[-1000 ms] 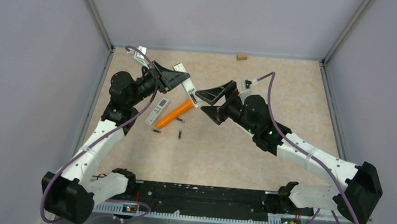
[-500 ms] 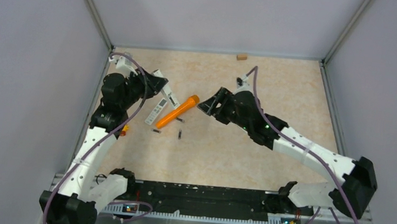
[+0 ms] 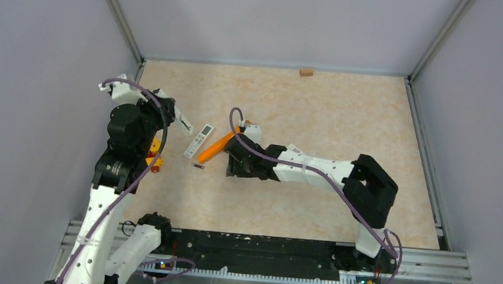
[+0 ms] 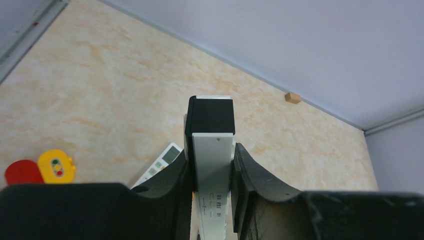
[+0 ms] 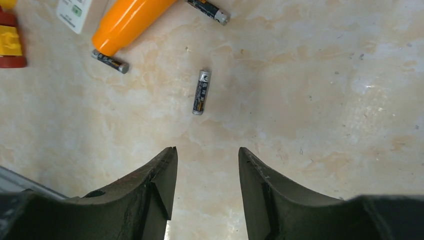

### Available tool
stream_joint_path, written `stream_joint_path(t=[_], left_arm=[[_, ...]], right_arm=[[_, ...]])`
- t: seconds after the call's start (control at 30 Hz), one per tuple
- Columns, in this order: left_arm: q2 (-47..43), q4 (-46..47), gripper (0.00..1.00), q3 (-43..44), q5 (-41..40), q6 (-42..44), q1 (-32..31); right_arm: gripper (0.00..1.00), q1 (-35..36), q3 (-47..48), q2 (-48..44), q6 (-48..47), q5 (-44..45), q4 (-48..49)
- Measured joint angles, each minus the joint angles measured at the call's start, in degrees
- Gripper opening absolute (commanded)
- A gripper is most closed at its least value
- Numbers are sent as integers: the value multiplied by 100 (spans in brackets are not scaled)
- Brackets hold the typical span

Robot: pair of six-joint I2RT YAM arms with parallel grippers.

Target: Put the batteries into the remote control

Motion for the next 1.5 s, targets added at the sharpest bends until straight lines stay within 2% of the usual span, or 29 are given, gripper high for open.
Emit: stream_joint_path(t=[0.2,0.33,0.57,0.7,0.9,1.03,1.23,1.33,1.5], left_arm=[[-492,-243,0,20,-643,103,0],[-636,-304,0,26,-769,140,0],[-649,-398,0,28,-999,177,0],[-675,-424,0,28,-1169,197,0],[-684,-417,0,26,-1248,221,0],[-658,-396,0,24,-1115,216,0],[-579,-92,0,-107,-61,208,2],[-533,407,0,-369,1309,240,17],[-387,1602,0,-922,3685,-70,15]], right_arm=[[48,15,509,719,-170,31,-42],[48,15,852,1078,-280,70,-31],[39,22,1611,1812,-385,372,-393],[35,37,1676,2002,-428,525,-562],[7,66,1864,2120,-463,739,-761],[0,66,1821,2100,-306,1003,-859],[0,-33,817,1434,411,1349,-892],[0,-216,-256,671,946,1408,-863],[0,-542,-1322,-190,1781,1480,-929]])
